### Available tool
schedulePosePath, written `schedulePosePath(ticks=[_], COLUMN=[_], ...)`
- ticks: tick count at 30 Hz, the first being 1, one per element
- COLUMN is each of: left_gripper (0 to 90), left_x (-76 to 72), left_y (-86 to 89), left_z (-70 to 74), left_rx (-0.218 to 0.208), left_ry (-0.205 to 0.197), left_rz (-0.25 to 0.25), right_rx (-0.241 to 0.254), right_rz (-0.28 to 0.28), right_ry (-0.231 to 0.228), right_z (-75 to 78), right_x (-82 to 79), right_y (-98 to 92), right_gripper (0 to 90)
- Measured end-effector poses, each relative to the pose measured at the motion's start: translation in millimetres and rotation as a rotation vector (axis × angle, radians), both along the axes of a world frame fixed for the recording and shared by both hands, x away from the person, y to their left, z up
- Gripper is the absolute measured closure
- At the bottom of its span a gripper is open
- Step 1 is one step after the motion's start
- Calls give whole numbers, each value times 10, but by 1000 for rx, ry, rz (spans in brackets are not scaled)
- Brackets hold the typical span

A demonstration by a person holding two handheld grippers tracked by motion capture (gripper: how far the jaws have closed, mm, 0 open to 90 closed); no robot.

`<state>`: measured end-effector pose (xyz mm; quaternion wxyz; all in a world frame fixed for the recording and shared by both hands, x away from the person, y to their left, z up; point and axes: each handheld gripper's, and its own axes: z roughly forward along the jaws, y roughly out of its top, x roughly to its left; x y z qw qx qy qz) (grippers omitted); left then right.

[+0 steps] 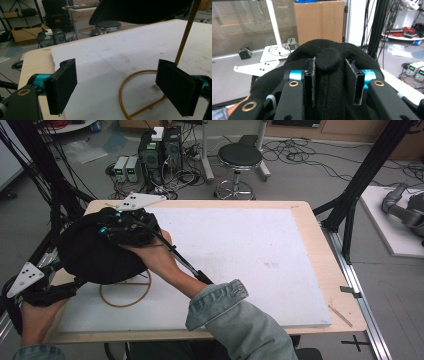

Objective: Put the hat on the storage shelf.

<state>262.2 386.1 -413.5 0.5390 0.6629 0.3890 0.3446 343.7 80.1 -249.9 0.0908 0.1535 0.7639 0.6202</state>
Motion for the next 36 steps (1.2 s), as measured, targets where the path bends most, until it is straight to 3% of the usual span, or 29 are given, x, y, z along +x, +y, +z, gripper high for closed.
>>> schedulePosePath(ticks=[8,15,25,28,36], left_gripper=[177,177,177,177,177], left_x=[2,0,1,-2,-1], left_y=[0,-2,2,4,10], left_z=[1,2,-2,-1,-7], left_rx=[5,0,0,-1,0], left_ry=[2,-1,1,0,1], left_rz=[-2,0,-1,2,2], right_rx=[19,8,-2,1,28], right_rz=[-5,-2,-17,-20,-22], right_ry=[3,-33,6,-1,-19], right_z=[20,18,-15,-15,57], right_x=[-15,-76,-3,2,-8], right_y=[-9,41,43,41,-46], right_gripper=[671,661,523,456,416])
